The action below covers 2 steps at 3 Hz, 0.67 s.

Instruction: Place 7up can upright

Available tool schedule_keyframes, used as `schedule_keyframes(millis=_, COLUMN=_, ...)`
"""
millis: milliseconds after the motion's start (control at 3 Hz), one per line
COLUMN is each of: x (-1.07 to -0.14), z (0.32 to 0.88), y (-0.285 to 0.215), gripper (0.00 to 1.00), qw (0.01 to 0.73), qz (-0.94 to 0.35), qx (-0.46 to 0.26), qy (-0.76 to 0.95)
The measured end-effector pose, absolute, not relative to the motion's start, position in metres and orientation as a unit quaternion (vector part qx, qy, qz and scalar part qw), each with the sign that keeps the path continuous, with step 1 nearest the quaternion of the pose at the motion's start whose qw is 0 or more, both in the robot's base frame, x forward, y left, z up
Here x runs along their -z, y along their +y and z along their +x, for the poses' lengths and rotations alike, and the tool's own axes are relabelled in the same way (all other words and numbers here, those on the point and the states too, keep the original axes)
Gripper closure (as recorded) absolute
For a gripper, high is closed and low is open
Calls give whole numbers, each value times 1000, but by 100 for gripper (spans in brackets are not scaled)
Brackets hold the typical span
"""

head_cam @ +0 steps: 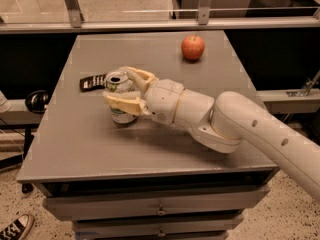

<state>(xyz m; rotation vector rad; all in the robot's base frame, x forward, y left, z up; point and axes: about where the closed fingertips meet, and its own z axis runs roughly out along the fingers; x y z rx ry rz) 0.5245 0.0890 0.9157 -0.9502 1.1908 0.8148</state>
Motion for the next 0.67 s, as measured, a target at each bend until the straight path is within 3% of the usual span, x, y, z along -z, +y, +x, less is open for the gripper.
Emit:
schedule_keyframes(millis=333, x=-916, z=516, y=80, gripper=4, qw=650, qz=-419, qx=-354, qy=526)
schedule_keyframes(millis=667, x=-917, z=506, y=70, gripper=0, qw=649, qz=-421, qx=-349, qy=528)
